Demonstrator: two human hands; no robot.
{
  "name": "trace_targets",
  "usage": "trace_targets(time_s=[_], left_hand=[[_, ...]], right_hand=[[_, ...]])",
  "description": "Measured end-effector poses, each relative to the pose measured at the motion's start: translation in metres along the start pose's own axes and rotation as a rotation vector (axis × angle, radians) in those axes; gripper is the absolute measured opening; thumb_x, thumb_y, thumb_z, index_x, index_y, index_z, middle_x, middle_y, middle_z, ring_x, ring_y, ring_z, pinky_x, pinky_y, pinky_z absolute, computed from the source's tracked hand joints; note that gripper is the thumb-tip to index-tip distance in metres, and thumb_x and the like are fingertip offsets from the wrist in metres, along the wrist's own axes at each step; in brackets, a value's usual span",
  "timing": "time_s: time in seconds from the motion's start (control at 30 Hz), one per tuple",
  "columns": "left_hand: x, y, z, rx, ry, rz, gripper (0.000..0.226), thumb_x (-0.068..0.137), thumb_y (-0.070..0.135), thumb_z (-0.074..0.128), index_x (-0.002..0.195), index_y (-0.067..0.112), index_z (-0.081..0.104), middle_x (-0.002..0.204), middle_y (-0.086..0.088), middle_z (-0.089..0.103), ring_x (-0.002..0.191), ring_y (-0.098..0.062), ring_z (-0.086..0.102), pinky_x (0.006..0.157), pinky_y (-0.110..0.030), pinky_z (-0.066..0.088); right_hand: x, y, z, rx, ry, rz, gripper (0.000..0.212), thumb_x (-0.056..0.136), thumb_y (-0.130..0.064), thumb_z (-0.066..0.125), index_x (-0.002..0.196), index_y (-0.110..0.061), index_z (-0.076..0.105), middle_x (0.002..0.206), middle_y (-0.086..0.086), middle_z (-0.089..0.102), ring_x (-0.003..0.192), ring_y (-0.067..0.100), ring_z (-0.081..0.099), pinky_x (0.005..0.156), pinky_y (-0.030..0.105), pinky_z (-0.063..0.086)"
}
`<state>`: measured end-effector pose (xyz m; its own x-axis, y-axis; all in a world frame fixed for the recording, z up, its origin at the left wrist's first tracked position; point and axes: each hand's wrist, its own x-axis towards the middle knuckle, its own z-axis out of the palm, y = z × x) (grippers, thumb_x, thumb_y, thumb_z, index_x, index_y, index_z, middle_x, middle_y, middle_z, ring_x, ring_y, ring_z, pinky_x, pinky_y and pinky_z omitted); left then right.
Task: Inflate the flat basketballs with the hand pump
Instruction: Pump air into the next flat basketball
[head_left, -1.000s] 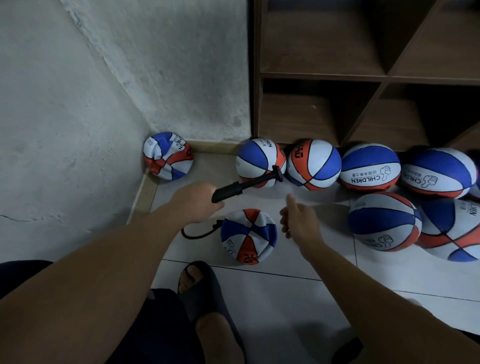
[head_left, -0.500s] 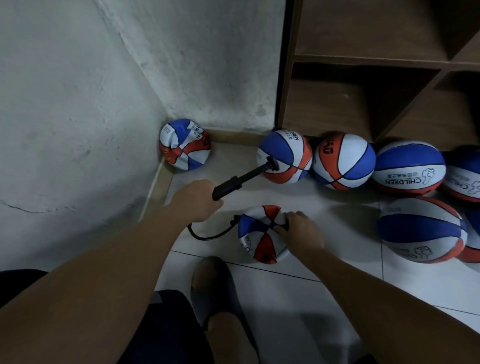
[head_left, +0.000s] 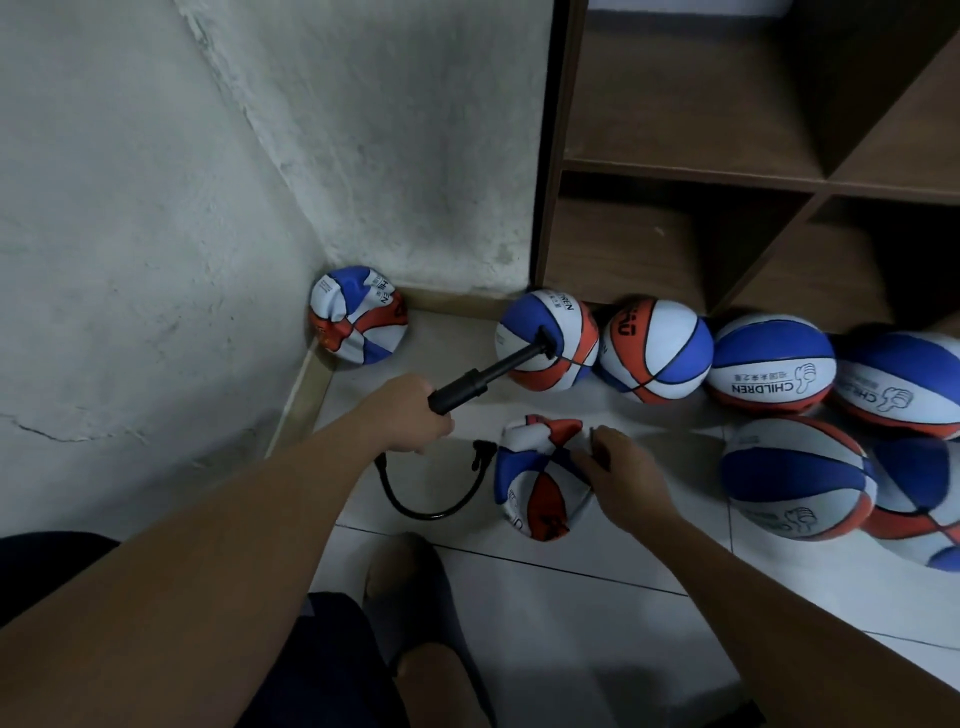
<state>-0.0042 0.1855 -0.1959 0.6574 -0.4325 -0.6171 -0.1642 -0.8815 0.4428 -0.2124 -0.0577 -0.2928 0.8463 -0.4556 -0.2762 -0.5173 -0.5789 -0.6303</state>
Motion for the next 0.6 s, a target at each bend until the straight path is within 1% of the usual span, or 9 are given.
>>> trace_targets(time_s=[0.07,0.13,0.2,0.27,0.33,0.4,0.47,0.53,0.6], left_hand=[[-0.009,0.012,0.000,-0.108,-0.024,0.010,0.027,0.096,0.040,0.076,0.109,0.017,0.068,0.082,-0.008,0.078,0.065,-0.010,0.074,0.060,-0.025,0.052],[-0.018,0.027,0.000,-0.217,-0.034,0.030,0.034,0.095,0.048,0.076,0.114,0.022,0.066,0.083,-0.009,0.080,0.063,-0.008,0.072,0.062,-0.026,0.053],[-0.026,0.040,-0.004,-0.300,-0.039,0.055,0.035,0.095,0.053,0.076,0.117,0.027,0.066,0.084,-0.007,0.081,0.066,-0.010,0.070,0.067,-0.029,0.054],[-0.034,0.049,-0.010,-0.365,-0.062,0.082,0.039,0.092,0.057,0.077,0.119,0.030,0.069,0.083,-0.007,0.081,0.072,-0.016,0.069,0.076,-0.037,0.055],[-0.044,0.055,-0.017,-0.416,-0.089,0.099,0.049,0.089,0.060,0.080,0.121,0.026,0.068,0.084,-0.010,0.081,0.073,-0.021,0.068,0.076,-0.042,0.054],[-0.054,0.060,-0.024,-0.462,-0.095,0.089,0.059,0.087,0.063,0.081,0.122,0.020,0.061,0.084,-0.012,0.080,0.072,-0.022,0.066,0.070,-0.040,0.053],[-0.066,0.068,-0.033,-0.492,-0.060,0.093,0.055,0.091,0.058,0.080,0.120,0.016,0.059,0.079,-0.009,0.079,0.067,-0.018,0.065,0.064,-0.035,0.052],[-0.072,0.072,-0.041,-0.486,-0.028,0.103,0.044,0.095,0.050,0.079,0.121,0.017,0.065,0.075,-0.003,0.079,0.059,-0.012,0.065,0.059,-0.031,0.051],[-0.075,0.073,-0.046,-0.462,-0.036,0.120,0.037,0.095,0.048,0.079,0.122,0.024,0.070,0.080,-0.004,0.081,0.063,-0.013,0.068,0.062,-0.032,0.053]], right_hand=[[-0.003,-0.003,-0.013,0.107,0.063,0.019,0.034,0.103,-0.035,0.067,0.079,-0.021,0.048,0.074,0.000,0.056,0.066,0.017,0.053,0.058,0.033,0.041],[-0.004,-0.007,-0.022,0.172,0.109,0.002,0.031,0.103,-0.036,0.068,0.082,-0.019,0.053,0.075,0.001,0.060,0.070,0.020,0.058,0.064,0.039,0.050],[-0.005,-0.012,-0.030,0.228,0.141,-0.037,0.024,0.104,-0.032,0.067,0.085,-0.021,0.057,0.078,-0.001,0.064,0.074,0.020,0.062,0.068,0.041,0.055],[-0.008,-0.020,-0.036,0.283,0.159,-0.083,0.018,0.104,-0.027,0.067,0.088,-0.025,0.060,0.082,-0.003,0.066,0.077,0.018,0.064,0.071,0.039,0.057],[-0.010,-0.022,-0.039,0.321,0.166,-0.091,0.019,0.104,-0.025,0.067,0.087,-0.024,0.059,0.082,-0.001,0.066,0.077,0.021,0.064,0.071,0.041,0.056],[-0.013,-0.024,-0.043,0.330,0.155,-0.090,0.023,0.105,-0.027,0.067,0.085,-0.020,0.057,0.080,0.003,0.065,0.075,0.026,0.062,0.071,0.048,0.056],[-0.016,-0.030,-0.047,0.358,0.140,-0.112,0.019,0.105,-0.029,0.066,0.090,-0.018,0.061,0.082,0.002,0.068,0.077,0.027,0.065,0.074,0.052,0.059],[-0.020,-0.041,-0.053,0.400,0.120,-0.156,0.017,0.106,-0.026,0.065,0.093,-0.014,0.064,0.082,0.002,0.070,0.077,0.025,0.068,0.074,0.052,0.060],[-0.022,-0.053,-0.058,0.449,0.112,-0.190,0.021,0.107,-0.022,0.065,0.092,-0.007,0.063,0.079,0.005,0.068,0.074,0.028,0.066,0.072,0.051,0.058]])
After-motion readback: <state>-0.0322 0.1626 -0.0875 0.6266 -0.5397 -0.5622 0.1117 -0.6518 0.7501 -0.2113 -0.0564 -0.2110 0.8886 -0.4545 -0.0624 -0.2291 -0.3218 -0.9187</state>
